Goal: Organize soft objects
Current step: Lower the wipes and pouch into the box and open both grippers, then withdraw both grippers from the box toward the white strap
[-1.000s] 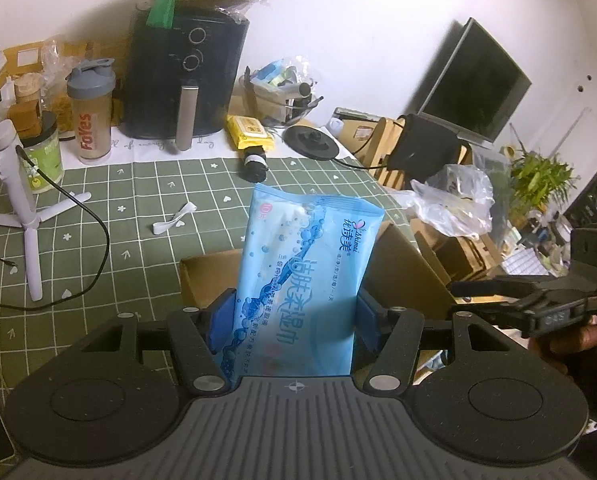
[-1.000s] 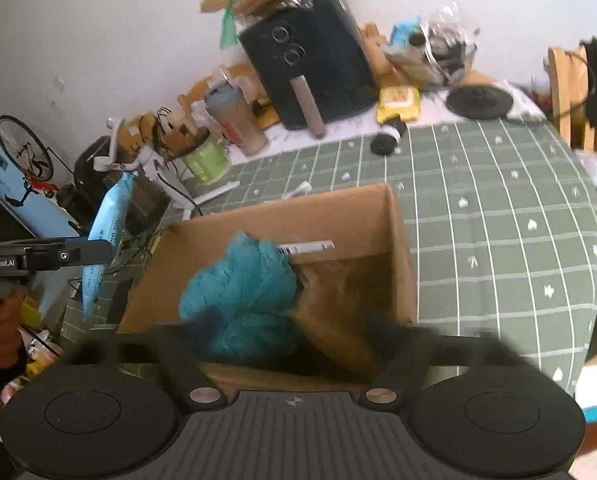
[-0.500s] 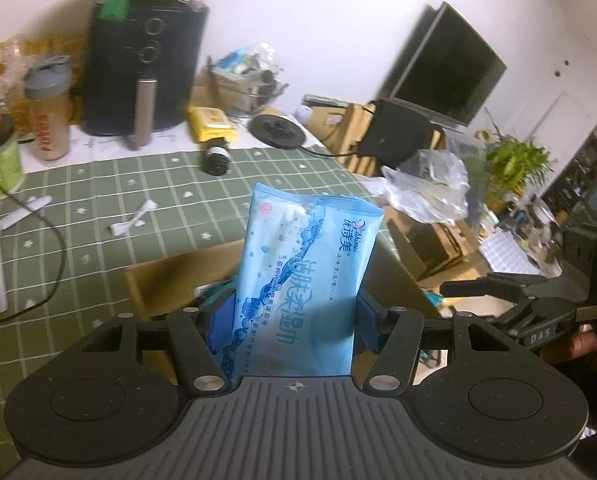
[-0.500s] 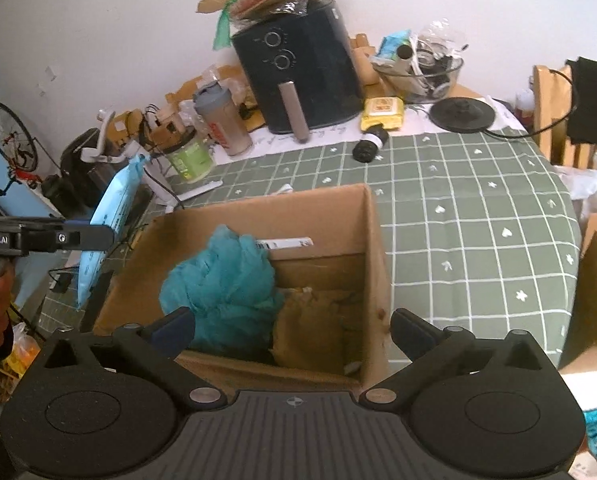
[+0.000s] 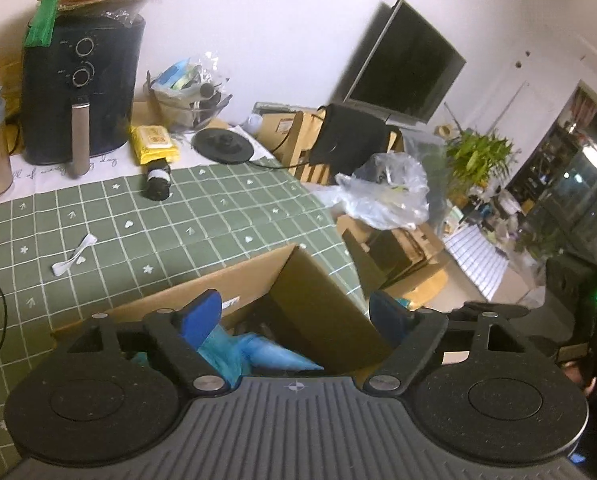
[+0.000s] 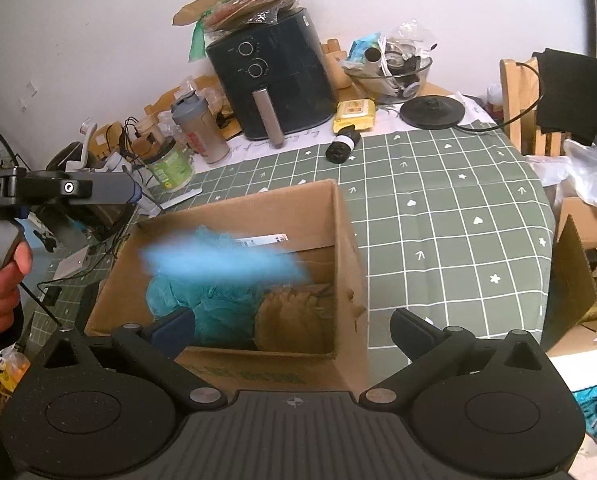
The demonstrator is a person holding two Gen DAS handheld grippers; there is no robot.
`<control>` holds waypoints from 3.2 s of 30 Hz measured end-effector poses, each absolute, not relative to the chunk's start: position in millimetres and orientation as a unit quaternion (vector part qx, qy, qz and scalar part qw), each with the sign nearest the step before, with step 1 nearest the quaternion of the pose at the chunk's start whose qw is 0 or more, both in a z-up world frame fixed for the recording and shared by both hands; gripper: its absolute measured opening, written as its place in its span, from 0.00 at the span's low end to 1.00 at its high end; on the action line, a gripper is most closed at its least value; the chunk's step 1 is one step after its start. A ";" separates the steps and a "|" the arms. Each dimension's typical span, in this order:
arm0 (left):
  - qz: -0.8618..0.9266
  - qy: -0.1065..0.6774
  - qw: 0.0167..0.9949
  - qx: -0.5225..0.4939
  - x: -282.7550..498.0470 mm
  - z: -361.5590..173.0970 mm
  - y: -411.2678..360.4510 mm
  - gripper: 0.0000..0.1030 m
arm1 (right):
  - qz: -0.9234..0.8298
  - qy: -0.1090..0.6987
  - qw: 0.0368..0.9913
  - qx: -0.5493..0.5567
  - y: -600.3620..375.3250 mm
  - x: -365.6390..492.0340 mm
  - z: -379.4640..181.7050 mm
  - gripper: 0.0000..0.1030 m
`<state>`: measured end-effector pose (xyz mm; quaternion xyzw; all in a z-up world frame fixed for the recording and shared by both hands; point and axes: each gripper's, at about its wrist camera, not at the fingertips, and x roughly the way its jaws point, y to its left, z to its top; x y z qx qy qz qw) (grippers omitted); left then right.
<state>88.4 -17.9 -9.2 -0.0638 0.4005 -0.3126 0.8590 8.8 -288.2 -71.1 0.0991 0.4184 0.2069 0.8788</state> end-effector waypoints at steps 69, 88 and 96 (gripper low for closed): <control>-0.098 0.477 0.873 -0.041 135.4 -24.4 59.1 0.79 | 0.236 0.470 0.850 -0.033 -266.5 170.5 -61.7 1.00; -0.105 0.474 0.874 0.007 179.4 -36.8 53.4 0.78 | 0.250 0.479 0.841 -0.013 -285.5 223.6 -85.5 1.00; -0.126 0.469 0.874 0.035 205.3 -46.8 47.7 0.70 | 0.253 0.487 0.836 0.003 -290.5 231.3 -95.8 1.00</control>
